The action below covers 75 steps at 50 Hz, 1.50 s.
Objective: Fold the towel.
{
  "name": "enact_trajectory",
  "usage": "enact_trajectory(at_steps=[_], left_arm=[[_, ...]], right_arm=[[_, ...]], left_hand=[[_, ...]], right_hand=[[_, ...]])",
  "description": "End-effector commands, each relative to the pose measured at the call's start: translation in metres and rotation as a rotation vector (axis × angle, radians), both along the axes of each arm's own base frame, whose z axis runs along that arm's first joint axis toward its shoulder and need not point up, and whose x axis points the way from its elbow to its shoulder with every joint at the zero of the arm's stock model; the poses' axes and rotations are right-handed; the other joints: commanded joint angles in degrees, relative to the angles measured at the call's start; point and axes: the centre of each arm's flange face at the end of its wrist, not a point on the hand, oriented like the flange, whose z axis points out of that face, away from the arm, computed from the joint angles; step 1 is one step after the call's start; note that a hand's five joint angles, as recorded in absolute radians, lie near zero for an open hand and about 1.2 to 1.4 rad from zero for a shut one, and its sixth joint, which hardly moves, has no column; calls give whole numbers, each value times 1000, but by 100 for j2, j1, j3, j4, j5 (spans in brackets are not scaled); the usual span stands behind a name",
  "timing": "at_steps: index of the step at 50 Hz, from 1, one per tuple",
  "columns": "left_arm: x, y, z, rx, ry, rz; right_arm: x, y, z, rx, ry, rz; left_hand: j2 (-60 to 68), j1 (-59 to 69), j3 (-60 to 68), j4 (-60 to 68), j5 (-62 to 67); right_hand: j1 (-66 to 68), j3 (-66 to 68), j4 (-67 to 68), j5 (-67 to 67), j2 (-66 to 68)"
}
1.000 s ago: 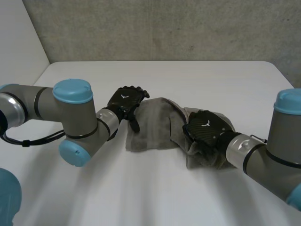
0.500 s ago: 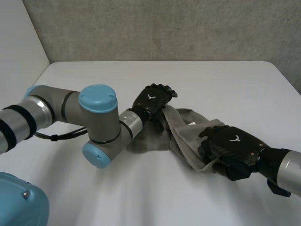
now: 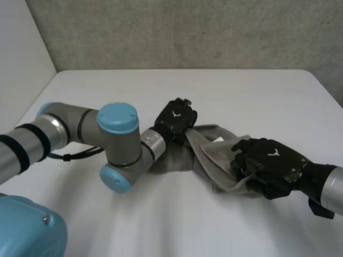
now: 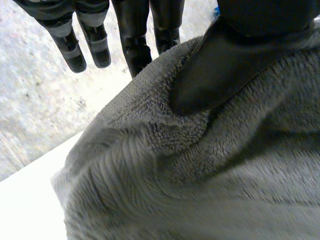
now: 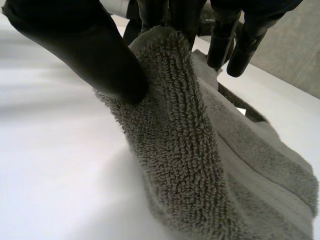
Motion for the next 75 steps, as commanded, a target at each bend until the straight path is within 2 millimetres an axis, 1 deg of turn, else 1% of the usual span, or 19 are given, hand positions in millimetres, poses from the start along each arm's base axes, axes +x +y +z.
enact_trajectory(at_steps=[1,5,7,11,13,15,20,24,26,32,41,51,53,55,56,62,64,72,75], left_arm=[[10,8,36,-36,24,10],[29,22,64,-48,25,24],[38,28,70,-43,20,33],[59,42,73,-18,0,51],[76,60,70,14,-21,58],[84,67,68,25,-29,64],[102,82,63,33,-36,85],[112,87,63,-2,-36,101],[114,87,62,-9,-38,105],[117,89,58,-1,-49,109],[124,95,66,-23,-47,120],[155,87,75,-95,-92,213],[157,89,74,-97,-101,218],[159,90,73,-94,-108,220],[160,91,71,-91,-114,220],[166,88,65,-85,-140,241],[169,85,64,-87,-150,254],[173,76,63,-114,-183,271],[172,71,61,-120,-196,271]], right_arm=[[-1,-14,10,-22,-17,-36],[0,-25,8,30,-53,-77],[-5,-40,7,58,-70,-190],[-14,-50,5,54,-36,-323],[-16,-51,4,38,-7,-361],[-16,-49,3,16,56,-383],[-14,-46,8,-57,118,-337],[4,-32,23,-129,106,-245],[25,-20,34,-181,77,-141],[36,-18,43,-214,72,-79],[62,-13,25,-218,319,193],[64,-37,-12,-116,400,144],[64,-39,-16,-117,400,137],[65,-40,-16,-111,373,112],[65,-40,-16,-111,373,112],[63,-38,11,-140,298,59],[64,-36,18,-155,272,72],[67,-34,9,-128,266,115],[67,-39,6,-137,276,121]], left_hand=[[449,514,-331,-376,390],[449,514,-331,-376,390],[449,514,-331,-376,390],[449,514,-331,-376,390],[449,514,-331,-376,390],[449,514,-331,-376,390],[449,514,-331,-376,390],[449,514,-331,-376,390],[449,514,-331,-376,390],[449,514,-331,-376,390],[449,514,-331,-376,390],[449,514,-331,-376,390],[449,514,-331,-376,390],[449,514,-331,-376,390],[449,514,-331,-376,390],[449,514,-331,-376,390],[449,514,-331,-376,390],[449,514,-331,-376,390],[449,514,-331,-376,390]], right_hand=[[427,-302,-435,370,633],[427,-302,-435,370,633],[427,-302,-435,370,633],[427,-302,-435,370,633],[427,-302,-435,370,633],[-5205,-302,-435,-5262,-5000],[-6573,-302,-435,-6630,-6367],[-6573,-302,-435,-6630,-6367],[-6573,-302,-435,-6630,-6367],[-6573,-302,-435,-6630,-6367],[-6573,-302,-435,-6630,-6367],[-6573,-302,-435,-6630,-6367],[-5942,-302,-435,-5999,-5737],[-4317,-302,-435,-4374,-4112],[-4311,-302,-435,-4368,-4105],[-3301,-302,-435,-3358,-3096],[-1964,-302,-435,-2021,-1759],[423,-302,-435,366,629],[427,-302,-435,370,633]])
